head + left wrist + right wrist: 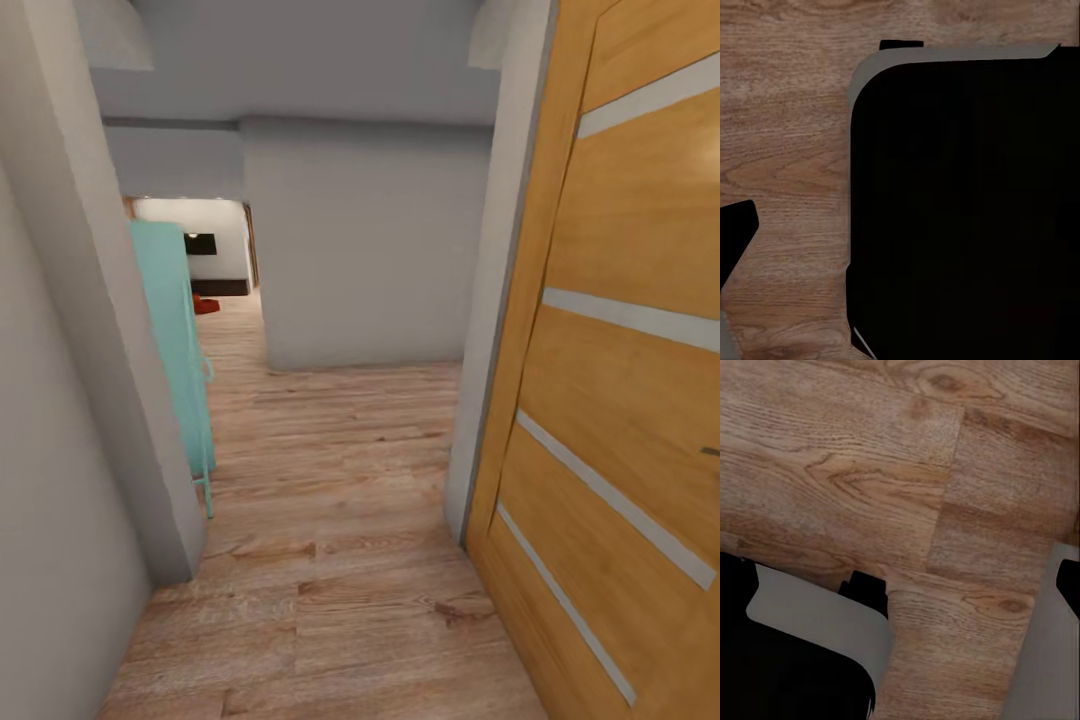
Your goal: Move the two storage containers from the living room to the garage. In the garage, place one container on the floor and stack the other container on top of it (either order is fine).
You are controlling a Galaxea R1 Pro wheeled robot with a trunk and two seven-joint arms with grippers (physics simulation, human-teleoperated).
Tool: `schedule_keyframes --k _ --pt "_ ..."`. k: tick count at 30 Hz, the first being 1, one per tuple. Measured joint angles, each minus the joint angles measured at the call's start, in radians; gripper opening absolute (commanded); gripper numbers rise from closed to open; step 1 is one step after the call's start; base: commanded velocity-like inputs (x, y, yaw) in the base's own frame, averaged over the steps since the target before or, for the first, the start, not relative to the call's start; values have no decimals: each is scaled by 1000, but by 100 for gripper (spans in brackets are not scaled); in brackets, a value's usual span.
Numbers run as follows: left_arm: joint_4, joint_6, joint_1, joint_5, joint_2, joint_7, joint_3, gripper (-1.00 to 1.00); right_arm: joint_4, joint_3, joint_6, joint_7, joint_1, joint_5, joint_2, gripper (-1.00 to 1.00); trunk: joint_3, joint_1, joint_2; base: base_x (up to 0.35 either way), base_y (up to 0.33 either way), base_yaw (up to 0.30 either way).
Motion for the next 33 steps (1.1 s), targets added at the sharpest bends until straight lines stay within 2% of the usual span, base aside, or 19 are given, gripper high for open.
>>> schedule_keyframes --k 16,33 --pt "0 0 0 0 0 0 0 100 0 -1 -3 0 0 1 0 100 0 0 0 322 -96 229" --pt "1 0 0 0 0 0 0 100 0 -1 -2 0 0 0 0 100 0 0 0 322 -96 14"
